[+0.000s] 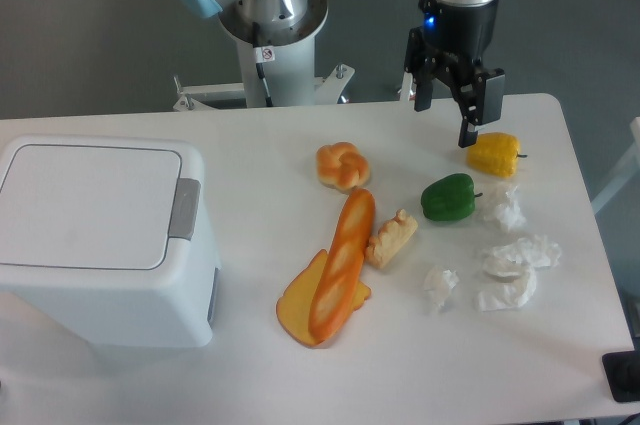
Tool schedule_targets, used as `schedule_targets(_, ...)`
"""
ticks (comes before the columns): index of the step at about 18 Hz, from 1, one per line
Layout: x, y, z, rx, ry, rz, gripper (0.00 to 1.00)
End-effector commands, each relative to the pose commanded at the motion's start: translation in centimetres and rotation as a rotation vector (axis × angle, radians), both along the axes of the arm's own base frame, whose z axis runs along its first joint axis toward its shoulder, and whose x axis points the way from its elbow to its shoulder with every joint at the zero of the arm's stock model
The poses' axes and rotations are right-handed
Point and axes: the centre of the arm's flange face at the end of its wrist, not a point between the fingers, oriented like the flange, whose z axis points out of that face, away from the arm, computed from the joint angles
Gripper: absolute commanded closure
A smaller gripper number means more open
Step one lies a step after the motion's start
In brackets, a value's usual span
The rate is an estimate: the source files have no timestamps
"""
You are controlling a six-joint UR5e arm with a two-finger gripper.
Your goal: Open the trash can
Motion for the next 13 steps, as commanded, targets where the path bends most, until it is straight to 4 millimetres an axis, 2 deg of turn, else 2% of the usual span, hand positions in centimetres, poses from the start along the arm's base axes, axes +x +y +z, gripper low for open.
schedule_targets(13,0.17,0.08,0.17,0.008,-0.003,0.006,0.00)
